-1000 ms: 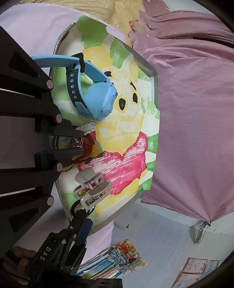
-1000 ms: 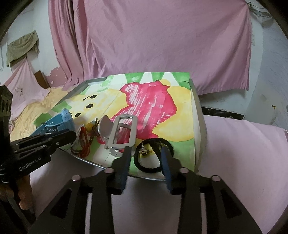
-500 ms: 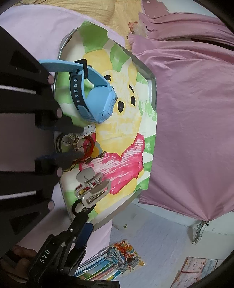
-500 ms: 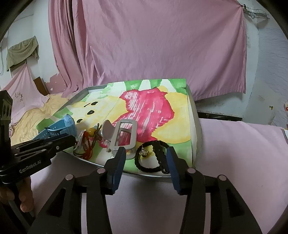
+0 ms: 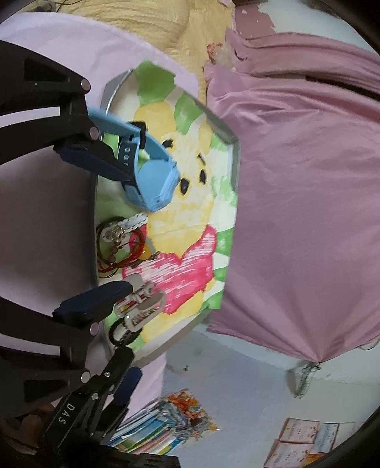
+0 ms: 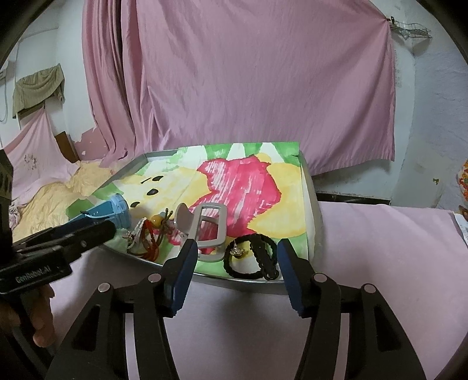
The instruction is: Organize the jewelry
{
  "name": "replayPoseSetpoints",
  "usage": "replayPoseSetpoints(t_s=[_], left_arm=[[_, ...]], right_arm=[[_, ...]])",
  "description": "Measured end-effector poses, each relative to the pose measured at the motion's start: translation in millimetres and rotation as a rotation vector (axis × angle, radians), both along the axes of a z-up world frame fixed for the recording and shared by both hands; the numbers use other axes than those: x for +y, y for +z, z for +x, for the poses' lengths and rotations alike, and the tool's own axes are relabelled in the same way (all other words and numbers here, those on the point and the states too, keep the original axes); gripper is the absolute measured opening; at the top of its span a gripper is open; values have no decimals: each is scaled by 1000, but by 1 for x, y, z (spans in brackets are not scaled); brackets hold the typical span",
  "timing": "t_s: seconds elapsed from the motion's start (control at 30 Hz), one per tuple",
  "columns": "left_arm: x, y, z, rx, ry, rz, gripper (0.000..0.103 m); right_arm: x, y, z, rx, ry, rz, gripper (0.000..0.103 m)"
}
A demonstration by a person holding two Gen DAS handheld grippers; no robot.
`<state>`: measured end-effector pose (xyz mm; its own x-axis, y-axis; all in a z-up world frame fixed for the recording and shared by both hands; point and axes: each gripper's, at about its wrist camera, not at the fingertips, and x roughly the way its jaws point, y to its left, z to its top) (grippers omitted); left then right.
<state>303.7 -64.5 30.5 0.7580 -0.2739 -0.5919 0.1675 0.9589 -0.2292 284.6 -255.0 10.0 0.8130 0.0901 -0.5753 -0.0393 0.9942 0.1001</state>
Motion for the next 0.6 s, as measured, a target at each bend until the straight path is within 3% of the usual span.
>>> replayPoseSetpoints(t_s=[0.3, 0.6], left_arm=[[19, 7, -21, -61, 68, -19, 90], [35, 14, -58, -167, 138, 12, 99]], right_arm=[[3, 10, -21, -75, -6, 13, 74], [11, 23, -56, -182, -13, 8, 87]])
